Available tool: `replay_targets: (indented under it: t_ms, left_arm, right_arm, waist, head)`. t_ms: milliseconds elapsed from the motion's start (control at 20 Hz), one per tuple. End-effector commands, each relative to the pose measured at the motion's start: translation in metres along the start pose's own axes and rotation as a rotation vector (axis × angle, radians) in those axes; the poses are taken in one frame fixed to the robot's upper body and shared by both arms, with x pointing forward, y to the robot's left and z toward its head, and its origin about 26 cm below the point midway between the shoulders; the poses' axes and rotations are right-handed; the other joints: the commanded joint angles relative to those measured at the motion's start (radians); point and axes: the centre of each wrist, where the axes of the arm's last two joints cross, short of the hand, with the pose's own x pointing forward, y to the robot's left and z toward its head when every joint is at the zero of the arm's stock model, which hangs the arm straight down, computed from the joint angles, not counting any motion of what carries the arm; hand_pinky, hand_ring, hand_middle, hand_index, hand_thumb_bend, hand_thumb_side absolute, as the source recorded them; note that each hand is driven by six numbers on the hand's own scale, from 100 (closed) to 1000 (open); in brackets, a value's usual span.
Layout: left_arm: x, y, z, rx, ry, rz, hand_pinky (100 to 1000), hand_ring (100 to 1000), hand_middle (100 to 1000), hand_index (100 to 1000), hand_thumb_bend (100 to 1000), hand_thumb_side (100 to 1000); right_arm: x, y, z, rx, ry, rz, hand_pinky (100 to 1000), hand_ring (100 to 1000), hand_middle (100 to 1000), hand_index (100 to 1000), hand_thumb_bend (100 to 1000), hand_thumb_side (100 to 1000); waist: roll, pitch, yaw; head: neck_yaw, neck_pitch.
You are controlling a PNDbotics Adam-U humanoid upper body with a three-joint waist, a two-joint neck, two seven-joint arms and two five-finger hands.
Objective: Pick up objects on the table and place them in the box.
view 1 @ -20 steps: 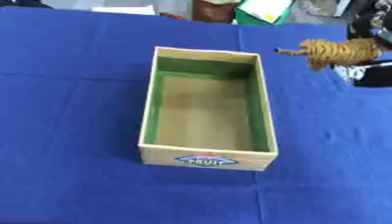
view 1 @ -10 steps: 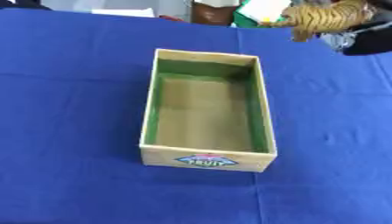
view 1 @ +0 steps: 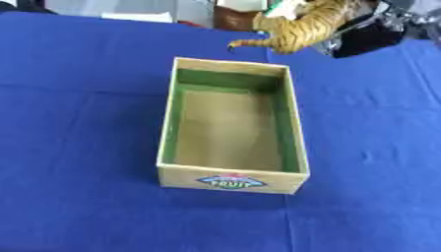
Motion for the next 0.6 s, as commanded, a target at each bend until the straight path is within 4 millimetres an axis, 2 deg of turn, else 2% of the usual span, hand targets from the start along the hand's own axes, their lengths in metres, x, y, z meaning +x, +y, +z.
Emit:
replay_targets:
  t_ms: [50,200,600]
  left_arm:
    - [0.005,0.0,-0.004,0.002,-0.02,0.012,495,557,533,681,100,436]
    - [0.005,0.001,-0.003,0.005,-0.018,0.011,495,557,533,681,100,436]
    - [0.005,-0.001,-0.002,0.002,-0.013,0.018,496,557,534,681,100,436]
  right_arm:
    - [0.001,0.001,-0.019,0.035,-0.028,-0.031,760,586,314,431,100,334]
    - [0.003,0.01,-0.048,0.106,-0.058,-0.073,762,587,318,437,100,334]
    - [0.017,0.047,-0.085,0.223,-0.125,-0.131,768,594,330,452,100,334]
  waist:
    - [0.008,-0.018,-0.003]
    - [0.011,-0.018,-0.006]
    - [0.015,-0.017,0.0]
  head:
    - [-0.002,-0.001]
    - [0.002,0.0]
    - [-0.004,0.002]
